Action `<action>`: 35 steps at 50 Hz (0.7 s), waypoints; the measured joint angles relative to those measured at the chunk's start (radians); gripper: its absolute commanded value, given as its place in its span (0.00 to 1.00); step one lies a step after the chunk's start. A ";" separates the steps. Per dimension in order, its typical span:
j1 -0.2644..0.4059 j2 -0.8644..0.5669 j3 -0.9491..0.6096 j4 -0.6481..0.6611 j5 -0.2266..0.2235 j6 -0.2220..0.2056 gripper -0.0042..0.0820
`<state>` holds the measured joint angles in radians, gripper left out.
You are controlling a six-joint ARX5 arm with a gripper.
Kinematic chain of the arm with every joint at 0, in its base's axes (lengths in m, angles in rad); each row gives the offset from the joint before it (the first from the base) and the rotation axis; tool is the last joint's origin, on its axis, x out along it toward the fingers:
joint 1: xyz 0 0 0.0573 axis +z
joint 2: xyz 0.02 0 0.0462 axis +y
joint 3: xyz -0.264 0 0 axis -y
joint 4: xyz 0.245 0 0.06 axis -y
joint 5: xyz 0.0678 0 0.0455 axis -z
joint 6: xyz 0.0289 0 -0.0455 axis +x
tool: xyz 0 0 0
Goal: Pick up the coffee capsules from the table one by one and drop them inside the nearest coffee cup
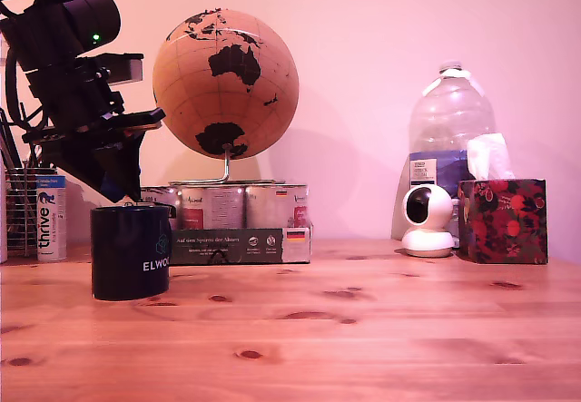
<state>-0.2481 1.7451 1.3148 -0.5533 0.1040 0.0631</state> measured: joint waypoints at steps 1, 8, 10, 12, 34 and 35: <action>0.000 0.000 0.000 0.000 0.000 0.000 0.28; 0.000 0.000 0.000 0.000 0.000 0.000 0.28; 0.000 0.000 0.000 0.000 0.000 0.000 0.30; 0.000 0.000 0.000 0.004 0.000 0.000 0.37; -0.002 0.000 0.000 0.057 0.001 0.019 0.69; -0.003 0.000 0.000 0.058 0.001 0.019 0.66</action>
<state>-0.2512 1.7451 1.3148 -0.4957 0.1051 0.0826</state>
